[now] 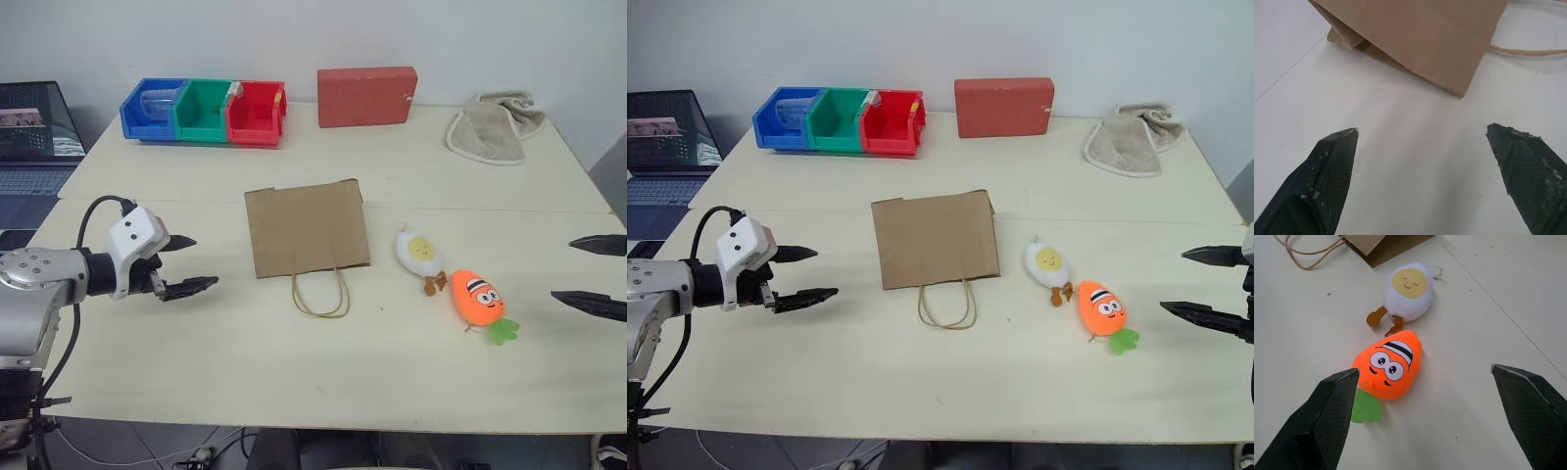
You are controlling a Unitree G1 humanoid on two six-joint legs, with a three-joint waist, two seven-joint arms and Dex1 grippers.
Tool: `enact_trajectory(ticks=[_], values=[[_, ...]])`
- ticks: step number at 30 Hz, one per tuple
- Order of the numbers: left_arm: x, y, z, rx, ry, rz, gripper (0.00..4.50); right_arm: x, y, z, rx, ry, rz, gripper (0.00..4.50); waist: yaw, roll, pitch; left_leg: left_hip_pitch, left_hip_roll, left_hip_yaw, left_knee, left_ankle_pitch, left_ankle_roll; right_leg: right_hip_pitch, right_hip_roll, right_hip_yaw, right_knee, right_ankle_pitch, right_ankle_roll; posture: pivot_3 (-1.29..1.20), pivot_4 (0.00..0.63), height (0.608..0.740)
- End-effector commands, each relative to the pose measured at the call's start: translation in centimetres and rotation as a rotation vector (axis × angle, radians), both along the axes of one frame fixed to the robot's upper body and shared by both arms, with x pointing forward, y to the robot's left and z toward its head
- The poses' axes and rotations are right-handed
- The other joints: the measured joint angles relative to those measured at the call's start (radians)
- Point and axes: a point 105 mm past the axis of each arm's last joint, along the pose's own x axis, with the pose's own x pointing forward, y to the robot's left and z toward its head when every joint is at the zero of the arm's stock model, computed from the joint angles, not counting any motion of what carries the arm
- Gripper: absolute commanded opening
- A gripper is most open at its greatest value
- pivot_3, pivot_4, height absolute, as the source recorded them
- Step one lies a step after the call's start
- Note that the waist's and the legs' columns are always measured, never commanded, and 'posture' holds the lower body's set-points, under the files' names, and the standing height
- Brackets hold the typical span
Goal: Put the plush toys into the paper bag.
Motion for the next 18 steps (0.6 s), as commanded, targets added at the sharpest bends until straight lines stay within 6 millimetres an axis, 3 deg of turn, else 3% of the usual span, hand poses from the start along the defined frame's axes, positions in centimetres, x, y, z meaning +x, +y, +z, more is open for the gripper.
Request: enact_trajectory(ticks=[1,18], values=[[0.04,-0.23,0.96,0.013,-0.044,-0.012,4.48,0.07,0.03,0.8,-0.002,-0.045,0.014,4.5,0.0,0.0,0.0,0.0,0.0,0.0,0.0,0.0,0.0,0.0,0.0,0.0,0.0,0.0,0.0,0.0,0.15,0.74],[0.95,-0.88,1.78,-0.024,-0.112,-0.053,4.48,0.37,0.27,0.82,0.003,-0.089,0.009,4.5,0.0,0.0,0.0,0.0,0.0,0.0,0.0,0.0,0.0,0.0,0.0,0.0,0.0,0.0,0.0,0.0,0.15,0.74]])
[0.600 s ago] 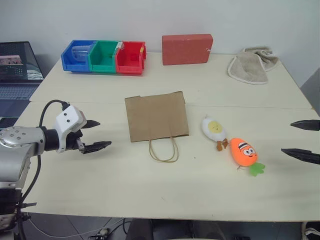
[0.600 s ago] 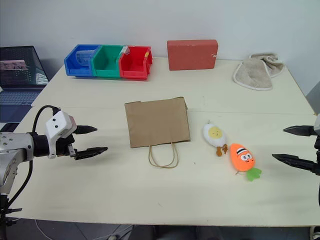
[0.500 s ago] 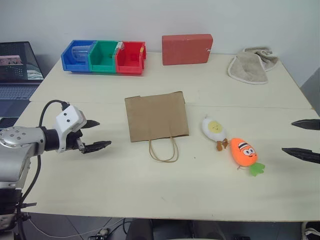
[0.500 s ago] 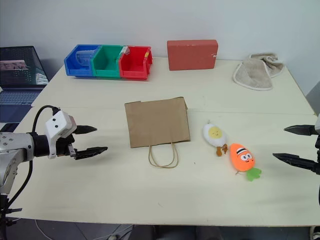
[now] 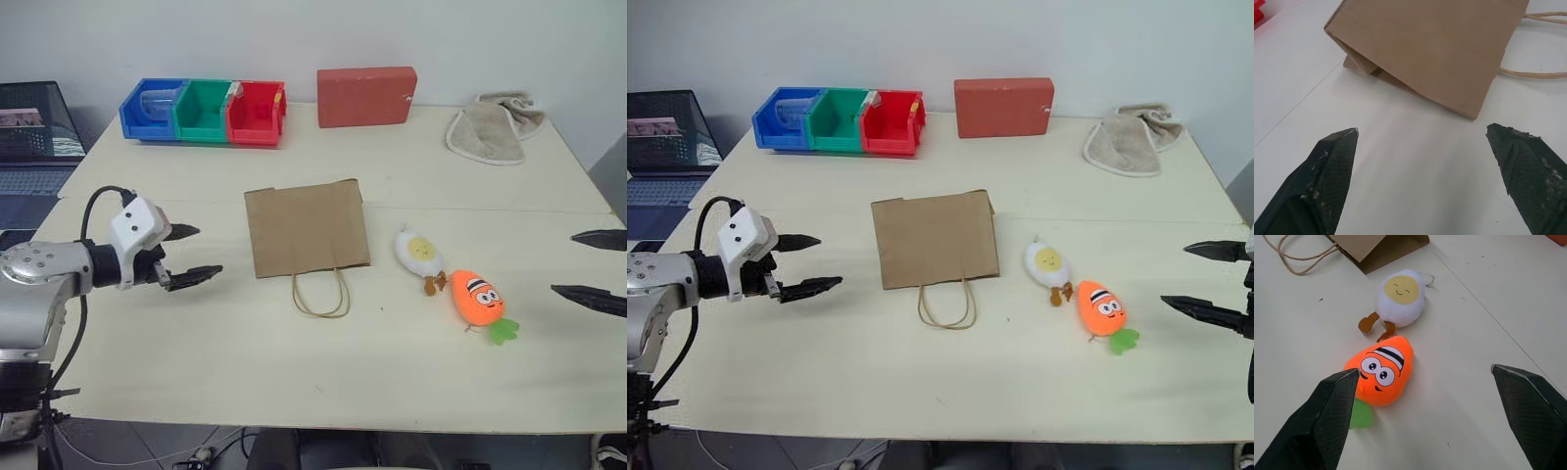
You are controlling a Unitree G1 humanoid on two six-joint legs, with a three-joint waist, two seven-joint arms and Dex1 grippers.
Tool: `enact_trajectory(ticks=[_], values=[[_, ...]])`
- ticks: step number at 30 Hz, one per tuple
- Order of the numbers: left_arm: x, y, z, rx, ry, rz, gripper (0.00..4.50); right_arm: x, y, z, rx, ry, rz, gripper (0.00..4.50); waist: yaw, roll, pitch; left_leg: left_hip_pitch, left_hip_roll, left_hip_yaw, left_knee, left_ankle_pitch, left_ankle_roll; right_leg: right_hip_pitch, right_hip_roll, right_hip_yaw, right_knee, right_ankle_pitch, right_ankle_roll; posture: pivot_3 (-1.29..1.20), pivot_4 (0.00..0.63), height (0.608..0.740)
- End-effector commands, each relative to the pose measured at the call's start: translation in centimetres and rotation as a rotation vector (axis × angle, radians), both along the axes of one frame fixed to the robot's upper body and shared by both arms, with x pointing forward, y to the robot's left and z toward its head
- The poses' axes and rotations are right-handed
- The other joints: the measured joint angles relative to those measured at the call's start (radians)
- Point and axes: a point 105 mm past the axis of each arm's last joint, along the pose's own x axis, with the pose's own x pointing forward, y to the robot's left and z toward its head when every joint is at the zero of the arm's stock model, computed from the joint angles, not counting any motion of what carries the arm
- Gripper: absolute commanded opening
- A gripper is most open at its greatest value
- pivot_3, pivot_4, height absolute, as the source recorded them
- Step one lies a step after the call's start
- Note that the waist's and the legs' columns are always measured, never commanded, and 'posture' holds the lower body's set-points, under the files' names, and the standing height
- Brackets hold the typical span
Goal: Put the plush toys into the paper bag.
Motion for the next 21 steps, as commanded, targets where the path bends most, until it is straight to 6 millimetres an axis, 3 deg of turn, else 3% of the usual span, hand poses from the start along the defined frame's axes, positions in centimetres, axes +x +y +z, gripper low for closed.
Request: enact_trajectory(ticks=[1,14,18,21], values=[[0.2,-0.4,0.9,-0.002,-0.038,-0.026,4.48,-0.1,0.5,0.8,-0.009,-0.042,0.018,4.5,0.0,0.0,0.0,0.0,0.0,0.0,0.0,0.0,0.0,0.0,0.0,0.0,0.0,0.0,0.0,0.0,0.15,0.74],[0.3,-1.2,0.8,0.009,-0.029,-0.08,4.48,-0.3,1.2,0.8,-0.002,-0.056,0.013,4.5,0.0,0.0,0.0,0.0,0.0,0.0,0.0,0.0,0.0,0.0,0.0,0.0,0.0,0.0,0.0,0.0,0.15,0.74],[0.2,-4.2,0.6,-0.002,-0.017,-0.218,4.48,-0.9,2.5,0.7,0.007,-0.059,0.042,4.5,0.005,0.0,0.0,0.0,0.0,-0.001,0.001,0.0,0.0,0.001,0.0,-0.001,0.0,0.0,0.0,0.0,0.15,0.74],[-0.5,-6.1,0.2,-0.008,-0.001,-0.315,4.48,-1.6,4.5,0.5,0.028,-0.053,0.101,4.5,0.002,0.0,0.0,0.0,0.0,-0.001,0.001,0.0,0.0,0.001,0.0,-0.001,0.0,0.0,0.0,0.0,0.15,0.74]])
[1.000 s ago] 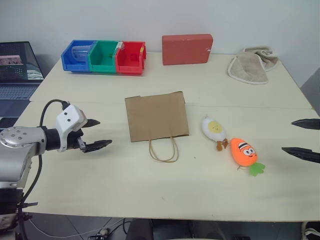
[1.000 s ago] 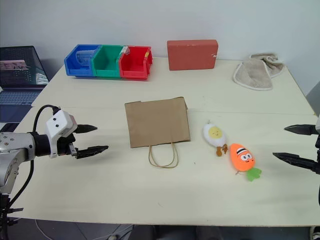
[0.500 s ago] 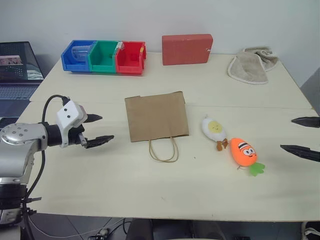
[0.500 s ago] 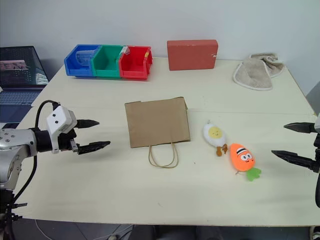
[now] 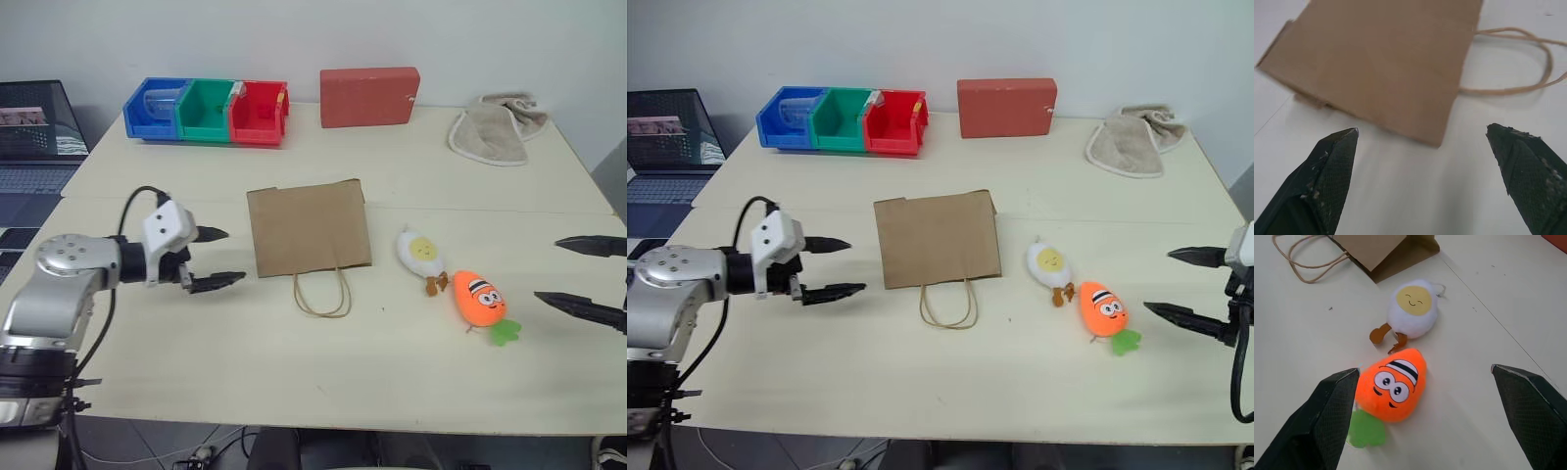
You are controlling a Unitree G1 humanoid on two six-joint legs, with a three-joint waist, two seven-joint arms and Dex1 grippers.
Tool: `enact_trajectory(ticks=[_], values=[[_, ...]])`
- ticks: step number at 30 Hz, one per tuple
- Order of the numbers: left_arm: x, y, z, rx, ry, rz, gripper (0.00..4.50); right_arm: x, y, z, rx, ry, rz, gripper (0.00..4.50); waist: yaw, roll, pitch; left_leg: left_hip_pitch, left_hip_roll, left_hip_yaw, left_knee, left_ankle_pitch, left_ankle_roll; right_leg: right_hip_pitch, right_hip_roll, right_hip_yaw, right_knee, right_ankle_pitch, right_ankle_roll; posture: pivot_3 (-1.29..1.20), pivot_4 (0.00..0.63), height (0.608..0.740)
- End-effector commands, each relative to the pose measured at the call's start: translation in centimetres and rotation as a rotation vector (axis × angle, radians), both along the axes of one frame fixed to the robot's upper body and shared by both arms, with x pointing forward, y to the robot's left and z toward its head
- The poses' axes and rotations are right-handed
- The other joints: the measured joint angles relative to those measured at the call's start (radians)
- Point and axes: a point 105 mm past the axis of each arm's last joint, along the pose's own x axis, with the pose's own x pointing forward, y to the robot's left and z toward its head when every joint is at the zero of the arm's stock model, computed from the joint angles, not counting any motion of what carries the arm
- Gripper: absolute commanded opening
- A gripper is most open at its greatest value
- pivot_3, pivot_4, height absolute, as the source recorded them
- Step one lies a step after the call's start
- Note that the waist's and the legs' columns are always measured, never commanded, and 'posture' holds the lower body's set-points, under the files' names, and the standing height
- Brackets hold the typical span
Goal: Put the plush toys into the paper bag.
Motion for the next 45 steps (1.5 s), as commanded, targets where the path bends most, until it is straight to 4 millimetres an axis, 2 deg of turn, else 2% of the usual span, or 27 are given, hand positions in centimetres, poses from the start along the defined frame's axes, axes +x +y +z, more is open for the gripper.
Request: enact_trajectory(ticks=[1,3,5,7,9,12,15,17,19,20,24,28,31,35,40,41,43,45], values=[[-1.2,-2.6,0.7,-0.002,-0.026,-0.145,4.3,-1.1,2.6,1.0,0.017,-0.044,0.074,4.5,-0.001,0.0,0.0,0.0,0.0,0.0,0.0,0.0,0.0,0.0,0.0,0.0,0.0,0.0,0.0,0.0,0.15,0.74],[-1.8,-3.5,0.5,-0.008,-0.017,-0.194,3.91,-1.4,3.8,0.9,0.034,-0.044,0.099,4.5,-0.003,0.0,0.0,0.0,0.0,0.0,0.0,0.0,0.0,0.0,0.0,0.0,0.0,0.0,0.0,0.0,0.15,0.74],[-2.1,-3.9,0.5,-0.006,-0.014,-0.221,3.27,-1.6,4.4,0.9,0.046,-0.042,0.106,4.5,-0.003,0.0,0.0,0.0,0.0,0.0,0.0,0.0,0.0,0.0,0.0,0.0,0.0,0.0,0.0,0.0,0.15,0.74],[-3.6,-5.9,-0.7,0.0,0.028,-0.341,2.67,-2.1,6.7,-0.2,0.076,-0.024,0.154,4.5,-0.003,-0.001,0.0,0.0,0.0,0.0,0.0,0.0,0.0,0.0,0.0,0.0,0.0,0.0,0.0,0.0,0.15,0.74],[-4.6,-7.1,-1.5,0.001,0.055,-0.416,1.97,-2.6,8.4,-1.2,0.097,-0.003,0.181,4.5,-0.002,0.0,-0.001,0.001,0.0,-0.001,0.0,0.0,0.0,0.001,0.0,0.0,0.0,0.0,0.0,0.0,0.15,0.74],[-5.0,-7.3,-2.3,0.021,0.069,-0.461,0.97,-3.2,9.6,-2.2,0.123,0.023,0.188,4.5,0.0,-0.001,-0.001,0.0,0.0,-0.001,0.001,0.0,0.0,0.001,0.0,0.0,0.0,0.0,0.0,0.0,0.15,0.74],[-4.5,-7.0,-2.5,0.027,0.058,-0.447,0.05,-3.5,10.5,-2.7,0.147,0.034,0.193,4.5,-0.001,-0.001,-0.001,0.0,0.0,-0.001,0.001,0.0,0.0,0.001,0.0,0.0,0.0,0.0,0.0,0.0,0.15,0.74],[-3.5,-6.5,-1.8,-0.046,0.051,-0.365,0.02,-3.8,11.0,-2.7,0.168,0.035,0.194,4.5,-0.001,-0.001,-0.001,0.001,0.0,-0.001,0.001,0.0,0.0,0.001,0.0,0.0,0.001,0.0,0.0,0.0,0.15,0.74],[-2.9,-5.7,-1.7,-0.064,0.015,-0.303,0.46,-4.0,11.2,-2.7,0.179,0.035,0.191,4.5,-0.001,-0.001,-0.001,0.0,0.0,-0.001,0.001,0.0,0.0,0.001,0.0,0.0,0.001,0.0,0.0,0.0,0.15,0.74],[-3.3,-5.6,-1.9,-0.061,0.029,-0.312,0.68,-4.0,11.1,-2.6,0.178,0.035,0.187,4.5,-0.001,-0.001,-0.001,0.0,0.0,-0.002,0.001,0.0,0.0,0.001,0.0,-0.001,0.001,0.0,0.0,0.0,0.15,0.74],[-5.0,-6.2,-2.6,-0.035,0.046,-0.399,1.91,-3.8,10.9,-2.4,0.173,0.033,0.181,4.5,-0.001,-0.001,-0.001,0.0,0.0,-0.001,0.0,0.0,0.0,0.001,0.0,0.0,0.001,0.0,0.0,0.0,0.15,0.74],[-4.7,-7.0,-2.8,-0.013,0.005,-0.414,3.21,-3.6,11.0,-2.3,0.169,0.032,0.189,4.5,0.001,-0.001,-0.001,0.001,0.0,-0.002,0.001,0.0,0.0,0.001,0.0,-0.001,0.001,0.0,0.0,0.0,0.15,0.74],[-4.8,-8.3,-3.6,0.001,-0.013,-0.462,4.04,-3.5,11.3,-2.3,0.176,0.028,0.198,4.5,0.001,-0.001,-0.001,0.001,0.0,-0.002,0.001,0.0,0.0,0.001,0.0,0.0,0.001,0.0,0.0,0.0,0.15,0.74],[-4.0,-9.6,-5.9,0.09,-0.055,-0.485,4.04,-3.6,11.7,-2.4,0.182,0.03,0.196,4.5,0.001,-0.002,-0.001,0.001,0.0,-0.002,0.001,0.0,0.0,0.001,0.0,0.0,0.001,0.0,0.0,0.0,0.15,0.74],[-2.7,-11.4,-6.2,0.022,-0.087,-0.485,4.04,-3.6,11.8,-2.5,0.183,0.027,0.186,4.5,0.001,-0.002,-0.001,0.0,0.0,-0.002,0.001,0.0,0.0,0.001,0.001,0.0,0.001,0.0,0.0,0.0,0.15,0.74],[-2.5,-11.7,-6.2,0.015,-0.097,-0.486,3.65,-3.6,11.8,-2.5,0.185,0.028,0.185,4.5,0.002,-0.002,-0.001,0.0,0.0,-0.002,0.001,0.0,0.0,0.001,0.001,-0.001,0.001,0.0,0.0,0.0,0.15,0.74],[-2.0,-12.3,-6.3,-0.003,-0.115,-0.493,3.2,-3.8,11.9,-2.6,0.185,0.029,0.184,4.5,0.001,-0.002,-0.001,0.0,0.0,-0.002,0.002,0.0,0.0,0.001,0.001,0.0,0.001,0.0,0.0,0.0,0.15,0.74],[-1.8,-12.8,-6.1,-0.025,-0.12,-0.491,2.47,-3.9,11.9,-2.6,0.187,0.029,0.181,4.5,0.001,-0.002,-0.001,0.0,0.0,-0.002,0.002,0.0,0.0,0.001,0.001,0.0,0.001,0.0,0.0,0.0,0.15,0.74]])
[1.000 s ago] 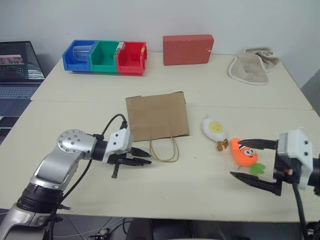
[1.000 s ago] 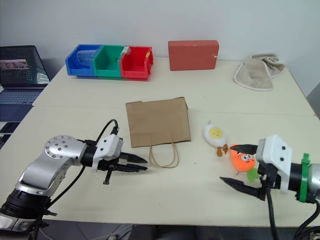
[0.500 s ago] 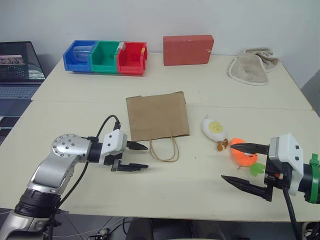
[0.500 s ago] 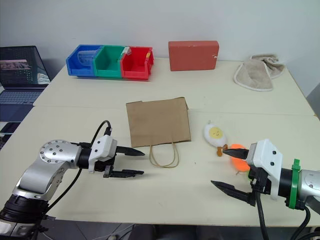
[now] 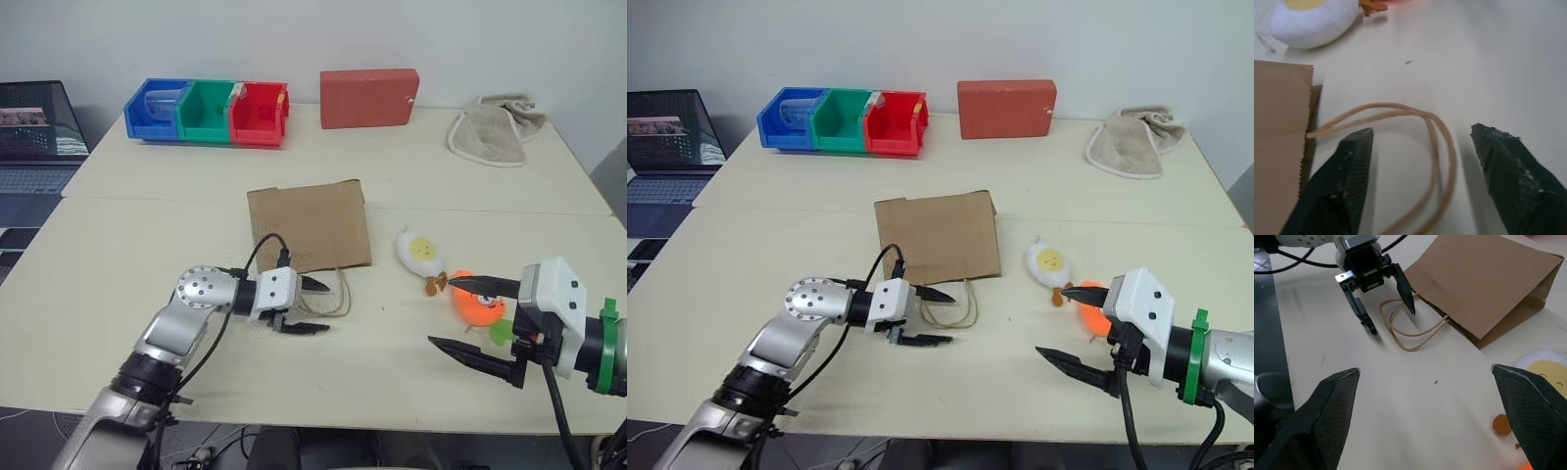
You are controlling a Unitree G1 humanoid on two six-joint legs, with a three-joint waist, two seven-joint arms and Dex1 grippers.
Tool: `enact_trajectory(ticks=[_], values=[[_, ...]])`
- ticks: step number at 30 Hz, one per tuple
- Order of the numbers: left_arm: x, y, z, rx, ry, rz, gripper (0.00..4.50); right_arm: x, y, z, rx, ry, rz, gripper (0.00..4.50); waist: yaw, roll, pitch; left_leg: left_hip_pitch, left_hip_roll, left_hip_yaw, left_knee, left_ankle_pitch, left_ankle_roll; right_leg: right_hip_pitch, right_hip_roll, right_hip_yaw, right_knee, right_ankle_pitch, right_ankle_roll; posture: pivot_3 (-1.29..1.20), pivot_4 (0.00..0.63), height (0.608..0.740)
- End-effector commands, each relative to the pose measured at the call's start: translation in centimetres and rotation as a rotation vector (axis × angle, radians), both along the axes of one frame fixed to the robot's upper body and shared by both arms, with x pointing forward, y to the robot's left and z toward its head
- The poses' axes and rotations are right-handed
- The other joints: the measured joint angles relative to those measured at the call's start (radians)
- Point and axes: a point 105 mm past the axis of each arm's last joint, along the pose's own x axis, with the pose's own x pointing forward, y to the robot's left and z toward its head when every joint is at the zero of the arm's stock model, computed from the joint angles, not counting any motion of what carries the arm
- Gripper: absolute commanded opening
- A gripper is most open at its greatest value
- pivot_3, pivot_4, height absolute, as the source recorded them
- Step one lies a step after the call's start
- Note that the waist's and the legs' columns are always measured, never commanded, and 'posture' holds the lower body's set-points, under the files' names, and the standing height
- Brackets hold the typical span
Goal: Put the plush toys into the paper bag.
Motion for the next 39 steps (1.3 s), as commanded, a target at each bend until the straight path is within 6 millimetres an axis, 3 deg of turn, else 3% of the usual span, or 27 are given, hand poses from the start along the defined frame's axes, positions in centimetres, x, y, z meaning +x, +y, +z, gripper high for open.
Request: enact_trajectory(ticks=[1,8,13,23,26,31,36,39], values=[[0.3,-0.7,0.6,-0.023,-0.029,-0.019,2.3,-0.6,0.5,0.4,0.005,-0.027,0.019,4.5,0.0,0.0,0.0,0.0,0.0,0.0,0.0,0.0,0.0,0.0,0.0,0.0,0.0,0.0,0.0,0.0,0.15,0.74],[0.2,-0.4,0.0,0.029,-0.021,-0.058,0.12,-0.7,0.7,0.2,0.008,-0.025,0.012,4.5,0.0,0.0,0.0,0.0,0.0,0.0,0.0,0.0,0.0,0.0,0.0,0.0,0.001,0.0,0.0,0.0,0.15,0.74],[0.5,-0.4,1.0,0.03,-0.018,-0.062,0.03,-0.6,1.1,-0.2,0.007,-0.02,0.011,4.5,0.0,0.0,0.0,0.0,0.0,-0.001,0.0,0.0,0.0,0.0,0.0,0.0,0.001,0.0,0.0,0.0,0.15,0.74],[0.7,-0.7,8.1,-0.144,0.291,-0.009,0.03,1.8,4.0,-1.8,0.065,-0.043,-0.023,4.5,-0.006,0.0,0.0,0.0,0.0,-0.002,0.0,0.0,0.0,-0.001,0.001,-0.001,0.003,0.0,0.0,0.0,0.15,0.74],[1.1,-0.9,9.4,-0.17,0.349,0.008,0.0,2.9,5.5,-2.7,0.087,-0.043,-0.02,3.57,-0.006,0.0,0.0,0.0,0.0,-0.003,0.0,0.0,0.0,-0.001,0.001,-0.001,0.004,0.0,0.0,0.0,0.15,0.74],[1.2,-1.9,11.2,-0.263,0.479,0.032,0.0,7.5,7.9,-4.3,0.163,-0.083,-0.147,1.78,-0.01,-0.001,0.0,0.0,0.0,-0.003,0.001,0.0,0.0,-0.002,0.001,-0.002,0.006,0.0,0.0,0.0,0.15,0.74],[1.0,-2.3,11.6,-0.278,0.516,0.046,0.0,10.2,9.9,-5.1,0.191,-0.119,-0.213,0.02,-0.013,-0.001,0.0,-0.001,0.001,-0.004,0.0,0.0,0.0,-0.004,0.002,-0.003,0.007,-0.001,-0.001,0.0,0.15,0.74],[1.0,-2.6,11.8,-0.296,0.529,0.048,0.0,11.9,11.1,-5.4,0.201,-0.158,-0.259,0.02,-0.015,-0.001,0.0,-0.001,0.001,-0.004,0.0,0.001,-0.001,-0.006,0.002,-0.002,0.01,-0.001,-0.002,0.0,0.15,0.74]])
